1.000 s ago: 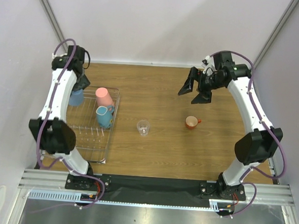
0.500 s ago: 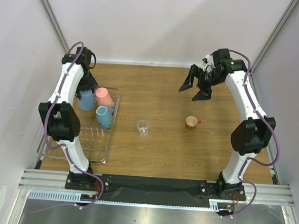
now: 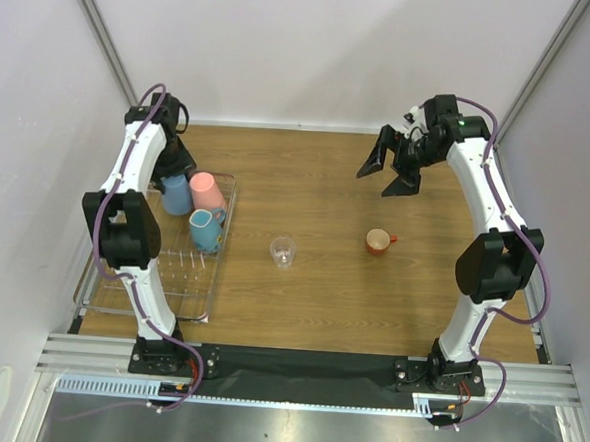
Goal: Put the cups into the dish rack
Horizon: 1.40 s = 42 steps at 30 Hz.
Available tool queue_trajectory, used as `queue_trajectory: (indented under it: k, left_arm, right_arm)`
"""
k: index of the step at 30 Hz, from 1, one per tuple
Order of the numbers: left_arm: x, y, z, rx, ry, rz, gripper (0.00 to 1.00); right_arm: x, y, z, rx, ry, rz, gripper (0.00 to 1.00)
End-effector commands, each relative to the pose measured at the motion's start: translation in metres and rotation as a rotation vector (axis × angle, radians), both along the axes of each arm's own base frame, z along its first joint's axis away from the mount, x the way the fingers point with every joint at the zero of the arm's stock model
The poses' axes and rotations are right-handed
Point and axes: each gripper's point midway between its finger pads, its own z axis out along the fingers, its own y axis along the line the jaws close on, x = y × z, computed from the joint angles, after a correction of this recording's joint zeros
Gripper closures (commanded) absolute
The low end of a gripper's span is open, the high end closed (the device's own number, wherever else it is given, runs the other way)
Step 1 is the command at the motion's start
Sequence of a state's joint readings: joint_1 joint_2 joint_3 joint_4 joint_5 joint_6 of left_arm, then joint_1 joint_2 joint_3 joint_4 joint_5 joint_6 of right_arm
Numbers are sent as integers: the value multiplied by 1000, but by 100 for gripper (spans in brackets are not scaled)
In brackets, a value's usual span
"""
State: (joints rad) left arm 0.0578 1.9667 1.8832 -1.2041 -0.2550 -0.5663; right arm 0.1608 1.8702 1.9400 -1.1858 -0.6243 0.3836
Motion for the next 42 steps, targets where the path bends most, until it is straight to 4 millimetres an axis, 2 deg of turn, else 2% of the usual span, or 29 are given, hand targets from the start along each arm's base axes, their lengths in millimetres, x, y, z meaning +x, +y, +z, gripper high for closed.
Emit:
queue_trajectory:
  k: [1,2,4,5,7,11,13,14,20,24,26,29,30,31,32,34,35,36,37,38,40,41,42]
  left_arm:
    - [18,7,11,-7,-65,-14,100]
    - [17,7,11,-9,-60,-12,98]
    - [19,8,10,-6,-65,-21,89]
    - [20,9,10,-4,-68,-25,77]
    - [20,7,8,-6,-75,-34,68]
    - [18,11,7,13,-77,-28,42]
    - [17,11,8,16,-77,-30,34]
    - [17,12,8,18,-76,-29,26]
    - [15,12,9,23,-88,-37,1]
    - [14,11,12,17,-93,-39,0]
    - [13,10,19,19,-110,-38,0]
    - [6,11,34,24,-139,-25,0]
    - [4,10,38,21,-148,-19,0]
    - [2,9,45,18,-164,-14,0]
    - [-3,7,55,10,-187,-12,0]
    - [-8,3,65,-9,-216,-3,0]
    - [-16,-1,76,-23,-242,-3,0]
    - [-20,-3,79,-27,-253,-2,0]
    - [-24,-5,84,-35,-268,5,0]
    - [-30,-8,85,-44,-279,3,0]
    - [-43,-14,107,-69,-357,9,0]
    - [-47,-18,107,-87,-378,5,0]
    - [-55,-29,122,-136,-438,-12,0]
  right_arm:
    - [4,0,13,20,-35,4,6]
    - [3,1,12,21,-32,5,6]
    - [4,0,12,21,-30,1,6]
    - [4,1,12,22,-31,4,6]
    - [3,1,11,23,-27,2,6]
    - [3,1,10,26,-24,2,6]
    - [3,2,11,29,-26,3,6]
    - [3,2,10,30,-23,1,6]
    - [1,3,10,39,-18,1,6]
    - [0,-1,9,14,-24,-13,6]
    - [-2,-12,2,-69,-20,-50,6]
    - [-7,-35,-19,-230,-1,-107,8]
    - [-11,-40,-26,-266,15,-121,12]
    - [-17,-49,-41,-322,47,-143,13]
    - [-21,-54,-43,-342,45,-158,14]
    - [-23,-65,-53,-403,39,-196,19]
    - [-32,-69,-67,-425,74,-200,26]
    - [-32,-71,-66,-428,49,-209,35]
    - [-36,-72,-73,-435,59,-210,39]
    - [-41,-73,-84,-439,76,-205,39]
    - [-46,-74,-94,-443,87,-206,39]
    - [-48,-74,-104,-444,97,-211,38]
    - [-48,-74,-107,-442,95,-216,38]
